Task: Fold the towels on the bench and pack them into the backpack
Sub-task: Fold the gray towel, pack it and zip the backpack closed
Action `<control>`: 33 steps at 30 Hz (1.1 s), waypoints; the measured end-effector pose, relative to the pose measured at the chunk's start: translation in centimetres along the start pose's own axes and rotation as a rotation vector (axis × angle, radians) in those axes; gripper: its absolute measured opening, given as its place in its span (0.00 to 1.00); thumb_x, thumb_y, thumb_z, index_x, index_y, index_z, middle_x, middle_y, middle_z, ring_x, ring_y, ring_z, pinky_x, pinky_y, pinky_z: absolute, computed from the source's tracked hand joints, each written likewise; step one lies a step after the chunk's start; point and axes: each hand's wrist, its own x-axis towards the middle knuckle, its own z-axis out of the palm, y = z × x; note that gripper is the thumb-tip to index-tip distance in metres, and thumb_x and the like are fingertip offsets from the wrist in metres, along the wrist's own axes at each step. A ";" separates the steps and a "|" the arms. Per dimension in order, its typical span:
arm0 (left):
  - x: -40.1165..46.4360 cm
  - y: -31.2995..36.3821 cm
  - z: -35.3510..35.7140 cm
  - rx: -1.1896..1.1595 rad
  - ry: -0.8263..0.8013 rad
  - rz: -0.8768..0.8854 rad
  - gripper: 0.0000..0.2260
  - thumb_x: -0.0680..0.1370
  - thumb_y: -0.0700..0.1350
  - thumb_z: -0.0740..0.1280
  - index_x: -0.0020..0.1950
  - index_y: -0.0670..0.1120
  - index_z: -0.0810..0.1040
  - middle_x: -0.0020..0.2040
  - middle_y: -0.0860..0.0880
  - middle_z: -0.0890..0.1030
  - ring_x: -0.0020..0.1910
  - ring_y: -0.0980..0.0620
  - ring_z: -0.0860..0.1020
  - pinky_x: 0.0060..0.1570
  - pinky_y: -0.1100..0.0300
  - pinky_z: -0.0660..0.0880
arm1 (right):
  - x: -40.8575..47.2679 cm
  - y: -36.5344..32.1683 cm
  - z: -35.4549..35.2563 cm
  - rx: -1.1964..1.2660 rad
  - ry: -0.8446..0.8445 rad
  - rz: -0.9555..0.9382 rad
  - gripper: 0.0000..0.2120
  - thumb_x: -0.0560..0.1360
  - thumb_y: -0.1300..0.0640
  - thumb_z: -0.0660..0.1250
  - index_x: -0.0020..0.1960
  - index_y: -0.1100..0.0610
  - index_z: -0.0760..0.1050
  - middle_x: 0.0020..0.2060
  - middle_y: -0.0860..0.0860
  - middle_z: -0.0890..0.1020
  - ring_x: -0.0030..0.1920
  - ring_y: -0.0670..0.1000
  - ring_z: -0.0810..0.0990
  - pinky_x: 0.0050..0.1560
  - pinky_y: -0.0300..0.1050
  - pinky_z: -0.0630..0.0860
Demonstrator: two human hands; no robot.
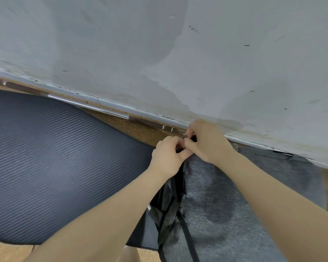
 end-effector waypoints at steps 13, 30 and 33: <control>0.3 0.8 -0.6 0.439 -0.113 -0.030 0.11 0.79 0.52 0.59 0.50 0.45 0.72 0.48 0.46 0.77 0.51 0.45 0.73 0.46 0.53 0.71 | -0.1 6.2 0.2 0.151 0.352 0.341 0.06 0.73 0.59 0.63 0.39 0.59 0.70 0.43 0.55 0.76 0.42 0.56 0.73 0.38 0.45 0.64; 4.7 4.9 1.5 0.589 -0.180 0.263 0.10 0.80 0.48 0.59 0.51 0.42 0.73 0.51 0.44 0.77 0.50 0.46 0.74 0.47 0.55 0.68 | -2.0 10.0 -0.7 0.262 0.248 0.599 0.08 0.76 0.54 0.60 0.41 0.58 0.67 0.36 0.53 0.75 0.36 0.57 0.72 0.28 0.40 0.61; 5.4 6.1 1.6 0.653 -0.156 0.256 0.10 0.80 0.46 0.57 0.54 0.42 0.73 0.52 0.42 0.79 0.50 0.44 0.75 0.47 0.53 0.70 | -2.4 10.2 -0.7 0.437 0.309 0.583 0.08 0.77 0.54 0.58 0.46 0.58 0.71 0.39 0.54 0.78 0.40 0.57 0.75 0.32 0.42 0.67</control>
